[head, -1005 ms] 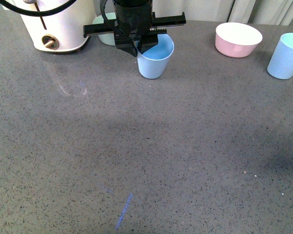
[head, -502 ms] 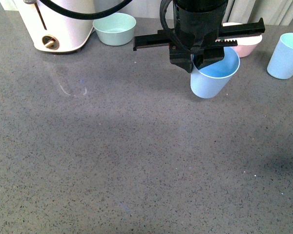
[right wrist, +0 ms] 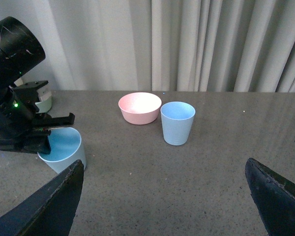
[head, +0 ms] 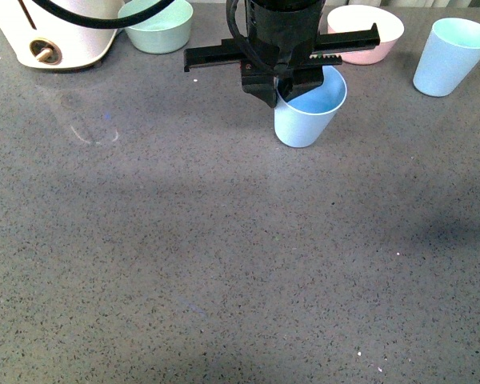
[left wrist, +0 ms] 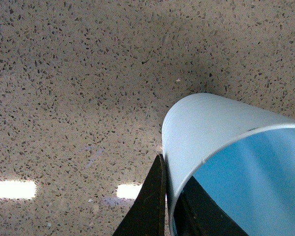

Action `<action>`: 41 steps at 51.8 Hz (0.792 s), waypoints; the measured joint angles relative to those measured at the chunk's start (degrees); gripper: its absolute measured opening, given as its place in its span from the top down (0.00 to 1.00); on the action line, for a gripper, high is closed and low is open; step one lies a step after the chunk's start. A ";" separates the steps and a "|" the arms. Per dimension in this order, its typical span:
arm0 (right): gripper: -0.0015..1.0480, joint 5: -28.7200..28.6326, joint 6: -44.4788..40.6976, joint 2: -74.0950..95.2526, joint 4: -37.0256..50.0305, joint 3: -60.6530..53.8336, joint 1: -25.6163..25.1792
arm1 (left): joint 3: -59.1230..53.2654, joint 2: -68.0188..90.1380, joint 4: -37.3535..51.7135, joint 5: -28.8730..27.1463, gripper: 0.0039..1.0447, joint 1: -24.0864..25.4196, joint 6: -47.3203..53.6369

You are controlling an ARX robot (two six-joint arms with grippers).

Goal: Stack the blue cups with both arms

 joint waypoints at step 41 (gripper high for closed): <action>0.09 0.00 0.00 0.00 0.00 0.00 0.00 | -9.62 -8.55 8.26 1.81 0.08 0.02 0.09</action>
